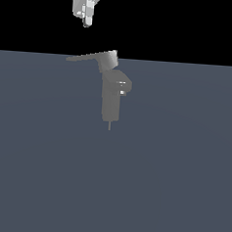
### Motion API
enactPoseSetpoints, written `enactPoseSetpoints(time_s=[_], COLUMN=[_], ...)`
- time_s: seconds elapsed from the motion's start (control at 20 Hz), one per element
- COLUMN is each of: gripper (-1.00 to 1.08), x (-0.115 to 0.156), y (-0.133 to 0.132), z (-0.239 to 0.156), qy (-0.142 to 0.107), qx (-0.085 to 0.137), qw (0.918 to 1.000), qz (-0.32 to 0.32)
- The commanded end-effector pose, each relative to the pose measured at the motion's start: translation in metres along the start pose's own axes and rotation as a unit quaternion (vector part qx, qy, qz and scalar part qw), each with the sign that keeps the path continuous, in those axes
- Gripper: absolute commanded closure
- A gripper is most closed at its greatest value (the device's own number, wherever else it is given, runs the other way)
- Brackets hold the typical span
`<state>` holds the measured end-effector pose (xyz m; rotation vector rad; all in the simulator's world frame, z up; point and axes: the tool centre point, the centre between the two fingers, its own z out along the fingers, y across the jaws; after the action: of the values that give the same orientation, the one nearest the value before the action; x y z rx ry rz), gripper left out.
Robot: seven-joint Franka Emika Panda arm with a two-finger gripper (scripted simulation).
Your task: Turn on the faucet by rotating a designated handle.
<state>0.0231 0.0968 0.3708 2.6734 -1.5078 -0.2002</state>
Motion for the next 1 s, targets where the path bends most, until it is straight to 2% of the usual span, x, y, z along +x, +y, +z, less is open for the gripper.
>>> enactPoseSetpoints(time_s=[0.0,0.5,0.95], gripper=[1.08,1.08,1.08], x=[0.000,-0.006,-0.010], y=[-0.016,-0.070,-0.094], z=[0.012,0.065,0.093], qy=[0.000,0.004,0.009], qx=[-0.004,-0.021,-0.029], qw=[0.9996,0.9917,0.9846], qz=[0.028,0.127,0.172])
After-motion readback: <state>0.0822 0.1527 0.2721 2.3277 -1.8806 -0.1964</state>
